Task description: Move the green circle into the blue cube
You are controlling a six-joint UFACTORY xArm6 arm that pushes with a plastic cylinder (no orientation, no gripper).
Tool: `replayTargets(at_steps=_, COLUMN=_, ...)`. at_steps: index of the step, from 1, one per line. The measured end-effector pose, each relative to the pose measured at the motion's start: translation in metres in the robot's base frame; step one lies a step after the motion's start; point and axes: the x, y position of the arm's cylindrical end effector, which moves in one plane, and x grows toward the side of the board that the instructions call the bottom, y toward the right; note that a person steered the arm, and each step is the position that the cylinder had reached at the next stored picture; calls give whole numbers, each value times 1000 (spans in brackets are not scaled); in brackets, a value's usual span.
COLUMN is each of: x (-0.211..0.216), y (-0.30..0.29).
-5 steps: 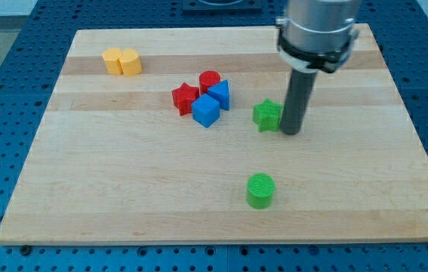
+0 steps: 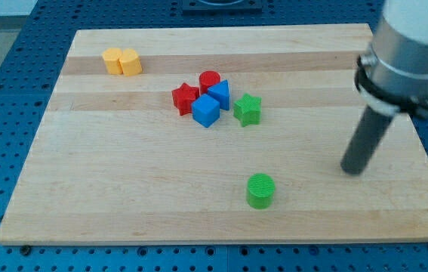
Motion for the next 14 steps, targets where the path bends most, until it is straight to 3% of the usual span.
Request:
replayTargets(at_steps=1, x=61, y=-43)
replayTargets(at_steps=2, x=70, y=-90)
replayTargets(at_steps=4, x=-2, y=-146)
replayTargets(at_steps=6, x=6, y=-124)
replayTargets(at_steps=10, x=-65, y=-161)
replayTargets(at_steps=13, x=-58, y=-143)
replayTargets(at_steps=14, x=-45, y=-173)
